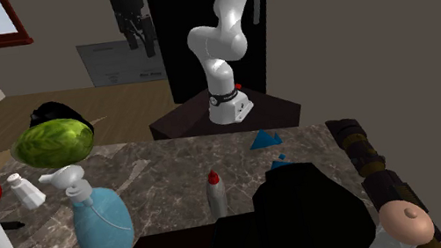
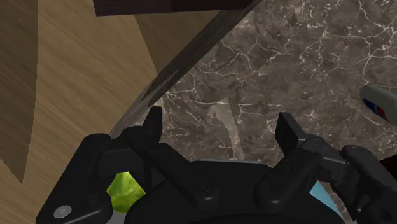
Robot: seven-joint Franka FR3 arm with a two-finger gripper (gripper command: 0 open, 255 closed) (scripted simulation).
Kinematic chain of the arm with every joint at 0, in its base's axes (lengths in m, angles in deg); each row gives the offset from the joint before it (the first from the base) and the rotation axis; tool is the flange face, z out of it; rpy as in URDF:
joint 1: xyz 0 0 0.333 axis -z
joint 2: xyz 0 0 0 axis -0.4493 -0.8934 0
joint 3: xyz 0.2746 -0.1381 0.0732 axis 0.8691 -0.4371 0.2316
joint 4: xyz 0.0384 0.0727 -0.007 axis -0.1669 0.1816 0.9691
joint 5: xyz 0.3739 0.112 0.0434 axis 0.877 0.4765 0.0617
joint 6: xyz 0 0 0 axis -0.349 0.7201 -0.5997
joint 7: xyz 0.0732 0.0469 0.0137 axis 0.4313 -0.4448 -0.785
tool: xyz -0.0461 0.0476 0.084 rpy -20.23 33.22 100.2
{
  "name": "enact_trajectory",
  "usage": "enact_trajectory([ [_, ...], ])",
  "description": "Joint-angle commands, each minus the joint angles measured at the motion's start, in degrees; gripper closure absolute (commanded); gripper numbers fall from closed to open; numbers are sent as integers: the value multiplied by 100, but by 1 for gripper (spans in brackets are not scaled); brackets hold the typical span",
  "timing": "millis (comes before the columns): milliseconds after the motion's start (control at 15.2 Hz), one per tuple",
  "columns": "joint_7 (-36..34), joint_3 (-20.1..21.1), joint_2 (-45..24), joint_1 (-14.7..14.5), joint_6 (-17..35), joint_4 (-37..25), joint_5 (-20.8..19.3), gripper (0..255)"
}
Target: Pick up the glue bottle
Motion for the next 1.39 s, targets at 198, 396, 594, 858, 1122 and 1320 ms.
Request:
enact_trajectory([
  [198, 450, -77, -285, -254, 628, 226, 195, 0],
  [396, 924, -140, -619, -520, 1232, 389, 417, 0],
  [594, 1425, -192, -992, -804, 1802, 491, 667, 0],
  [858, 2143, -243, -1530, -1203, 2494, 537, 1055, 0],
  [1122, 2923, -269, -2092, -1616, 3090, 488, 1512, 0],
  [1320, 3547, -268, -2514, -1926, 3462, 397, 1897, 0],
])
